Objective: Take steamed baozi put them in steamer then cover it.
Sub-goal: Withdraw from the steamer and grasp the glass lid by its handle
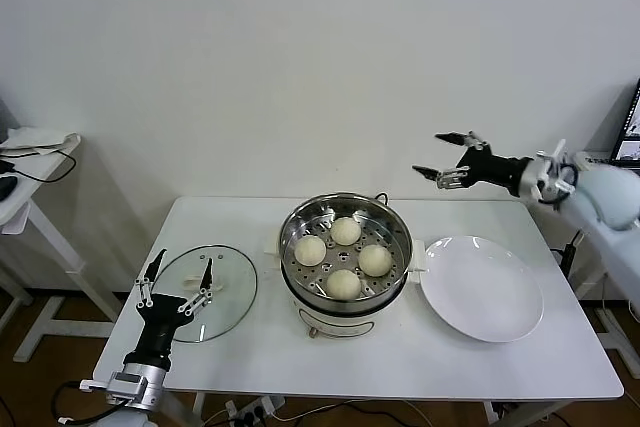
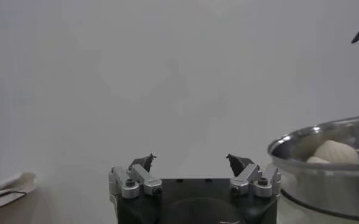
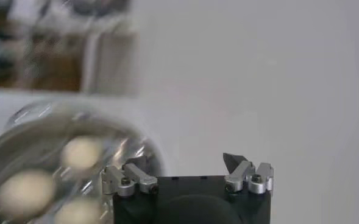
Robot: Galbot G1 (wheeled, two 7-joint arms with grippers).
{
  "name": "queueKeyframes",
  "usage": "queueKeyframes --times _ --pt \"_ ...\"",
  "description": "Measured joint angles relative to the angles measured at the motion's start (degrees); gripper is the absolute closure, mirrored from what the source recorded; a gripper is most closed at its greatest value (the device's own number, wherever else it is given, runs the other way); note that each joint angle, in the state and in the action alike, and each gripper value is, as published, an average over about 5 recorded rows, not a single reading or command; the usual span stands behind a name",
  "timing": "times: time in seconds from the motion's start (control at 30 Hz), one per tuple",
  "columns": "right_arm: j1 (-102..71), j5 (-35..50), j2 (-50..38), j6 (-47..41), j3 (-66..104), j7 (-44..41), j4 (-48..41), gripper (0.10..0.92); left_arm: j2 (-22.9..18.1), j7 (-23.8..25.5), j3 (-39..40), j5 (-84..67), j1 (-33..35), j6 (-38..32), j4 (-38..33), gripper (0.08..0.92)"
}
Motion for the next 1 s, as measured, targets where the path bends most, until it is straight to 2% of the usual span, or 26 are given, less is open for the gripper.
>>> queueKeyframes --times 0.27,0.6,0.8,1.0 --pt "-25.18 -2.97 10.82 7.23 22.01 13.87 7.74 0.203 0.14 -0.96 0.07 -0.44 -1.33 -0.55 0.94 0.177" --pt "-44.93 -9.33 25.56 16.19 32.17 23.46 13.32 0.203 1.24 -1.99 0.10 3.14 -1.13 -1.93 3.07 0.177" --pt "-49.10 -11.72 32.39 18.89 33.99 26.44 15.54 0.203 2.14 -5.12 -0.15 14.02 -0.23 -4.79 5.39 0.177" --pt "-50.82 -13.34 36.46 20.49 34.26 28.19 16.22 0.203 3.42 -10.67 -0.97 33.60 -0.07 -8.22 9.01 0.177"
